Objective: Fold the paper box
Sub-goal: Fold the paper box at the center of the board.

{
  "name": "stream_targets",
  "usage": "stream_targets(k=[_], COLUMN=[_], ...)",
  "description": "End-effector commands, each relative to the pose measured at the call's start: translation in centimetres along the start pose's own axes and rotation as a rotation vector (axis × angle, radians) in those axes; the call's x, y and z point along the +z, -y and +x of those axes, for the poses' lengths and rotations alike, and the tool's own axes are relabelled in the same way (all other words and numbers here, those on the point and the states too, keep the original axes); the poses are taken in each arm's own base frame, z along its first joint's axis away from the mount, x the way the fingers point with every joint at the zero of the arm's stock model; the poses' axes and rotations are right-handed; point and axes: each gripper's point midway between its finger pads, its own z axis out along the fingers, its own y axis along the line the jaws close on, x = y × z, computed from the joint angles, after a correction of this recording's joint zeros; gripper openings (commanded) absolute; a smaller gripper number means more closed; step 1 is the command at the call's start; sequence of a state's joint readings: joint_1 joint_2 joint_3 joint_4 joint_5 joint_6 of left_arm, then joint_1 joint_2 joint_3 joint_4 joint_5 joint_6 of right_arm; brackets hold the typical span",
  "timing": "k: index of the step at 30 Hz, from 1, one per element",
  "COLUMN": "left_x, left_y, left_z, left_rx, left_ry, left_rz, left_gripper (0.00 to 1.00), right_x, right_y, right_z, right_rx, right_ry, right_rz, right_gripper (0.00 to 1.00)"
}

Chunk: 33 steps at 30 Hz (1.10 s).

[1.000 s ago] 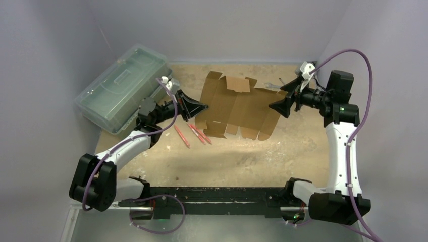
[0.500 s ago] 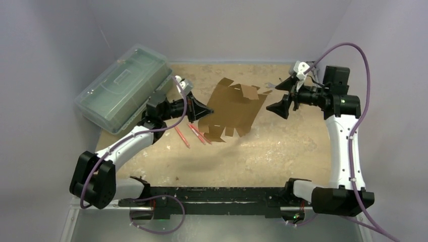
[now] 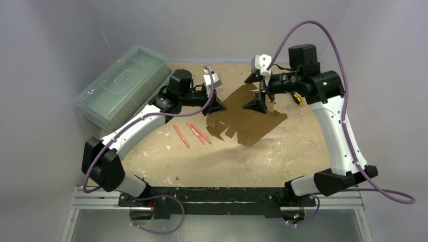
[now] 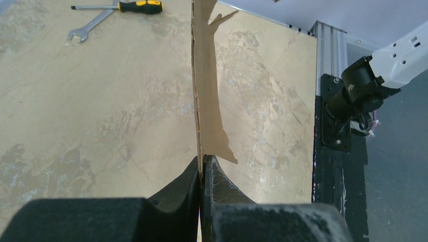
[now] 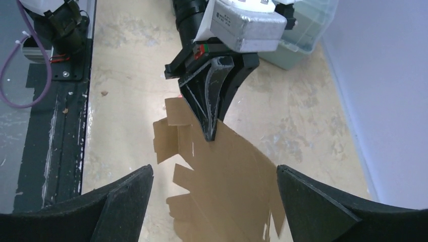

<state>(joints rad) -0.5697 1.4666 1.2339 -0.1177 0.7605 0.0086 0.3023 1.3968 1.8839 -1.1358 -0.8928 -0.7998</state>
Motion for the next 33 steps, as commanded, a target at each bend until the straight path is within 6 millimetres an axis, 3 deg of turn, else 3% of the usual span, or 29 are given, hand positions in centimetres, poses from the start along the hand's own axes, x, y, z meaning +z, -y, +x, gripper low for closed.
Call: stream_targets(k=[1,10,14,23,25,26,28,30,33], left_x=[0.3,0.5,0.3,0.0,-0.5,-1.0,-2.4,-4.5,-8.4], left_y=[0.9,1.9,1.9,1.4,0.3,-0.4,-1.5,-2.0,-2.2], left_z=[-0.6,-1.5,-1.8,-2.3,-3.0,-3.2,-3.8,-4.9,-4.7], left_rx=[0.073,0.115,0.129,0.131,0.122,0.107,0.099,0.062,-0.007], left_ry=[-0.044,-0.032,-0.028,-0.006,0.027,0.049,0.106,0.216,0.391], left_rz=[0.023,0.049,0.045,-0.005,-0.094,-0.159,-0.269,-0.367,-0.471], left_gripper=[0.00,0.00,0.00,0.00,0.00,0.04,0.21,0.45,0.77], right_x=[0.9,2.4,2.9,3.3,3.2,3.1,2.9,2.3,0.6], right_y=[0.9,2.3,1.9,1.2,1.0,0.7,0.5,0.7,1.7], right_z=[1.2,3.7,4.4,5.2,4.8,4.4,3.3,2.9,1.7], right_rx=[0.027,0.040,0.043,0.025,0.022,0.024,0.022,0.043,0.096], right_ry=[-0.081,-0.172,-0.204,-0.238,-0.223,-0.207,-0.153,-0.125,-0.029], right_rz=[0.041,0.060,0.026,-0.002,-0.005,-0.008,-0.001,0.044,0.134], right_gripper=[0.92,0.72,0.55,0.00,0.00,0.00,0.00,0.00,0.00])
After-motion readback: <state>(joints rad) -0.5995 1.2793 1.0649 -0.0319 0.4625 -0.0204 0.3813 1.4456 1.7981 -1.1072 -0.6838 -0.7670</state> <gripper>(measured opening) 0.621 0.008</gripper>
